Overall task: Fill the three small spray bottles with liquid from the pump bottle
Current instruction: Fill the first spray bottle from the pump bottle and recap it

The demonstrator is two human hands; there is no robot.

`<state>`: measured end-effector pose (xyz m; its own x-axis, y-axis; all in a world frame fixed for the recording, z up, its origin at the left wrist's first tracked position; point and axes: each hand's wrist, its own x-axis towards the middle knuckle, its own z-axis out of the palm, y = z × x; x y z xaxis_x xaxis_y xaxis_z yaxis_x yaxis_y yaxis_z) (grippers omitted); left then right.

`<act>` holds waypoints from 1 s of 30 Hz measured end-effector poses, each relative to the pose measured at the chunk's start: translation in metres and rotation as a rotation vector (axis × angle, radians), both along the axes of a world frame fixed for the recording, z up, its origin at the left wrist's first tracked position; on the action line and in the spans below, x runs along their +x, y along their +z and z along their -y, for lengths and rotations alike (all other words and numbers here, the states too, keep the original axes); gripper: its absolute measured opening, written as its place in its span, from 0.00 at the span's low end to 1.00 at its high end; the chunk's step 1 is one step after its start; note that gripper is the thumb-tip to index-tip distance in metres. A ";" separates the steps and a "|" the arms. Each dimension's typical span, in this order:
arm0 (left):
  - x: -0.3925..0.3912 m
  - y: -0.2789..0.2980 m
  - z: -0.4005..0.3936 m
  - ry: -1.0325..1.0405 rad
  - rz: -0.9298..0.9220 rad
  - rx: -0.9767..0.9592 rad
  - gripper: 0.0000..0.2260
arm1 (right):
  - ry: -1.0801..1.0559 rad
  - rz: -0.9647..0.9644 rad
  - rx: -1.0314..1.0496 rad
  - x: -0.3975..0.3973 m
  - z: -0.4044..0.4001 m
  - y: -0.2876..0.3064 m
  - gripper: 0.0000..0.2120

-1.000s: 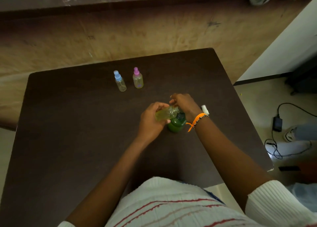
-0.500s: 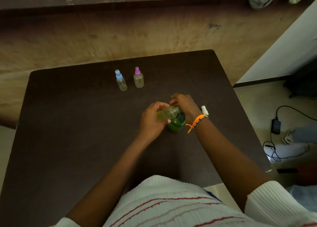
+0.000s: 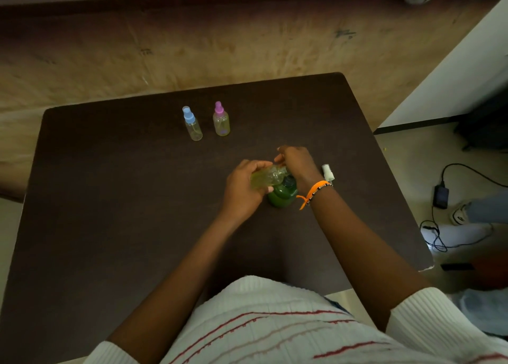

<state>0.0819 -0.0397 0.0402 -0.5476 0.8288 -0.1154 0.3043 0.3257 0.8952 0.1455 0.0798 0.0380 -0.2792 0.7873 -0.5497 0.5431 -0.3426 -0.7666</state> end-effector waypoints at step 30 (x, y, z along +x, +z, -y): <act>0.000 -0.007 0.001 -0.021 -0.021 -0.005 0.20 | 0.095 0.157 0.158 0.003 -0.003 -0.004 0.17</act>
<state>0.0817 -0.0406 0.0330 -0.5326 0.8394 -0.1083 0.3297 0.3235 0.8869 0.1485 0.0829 0.0336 -0.2766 0.8414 -0.4643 0.6842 -0.1669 -0.7100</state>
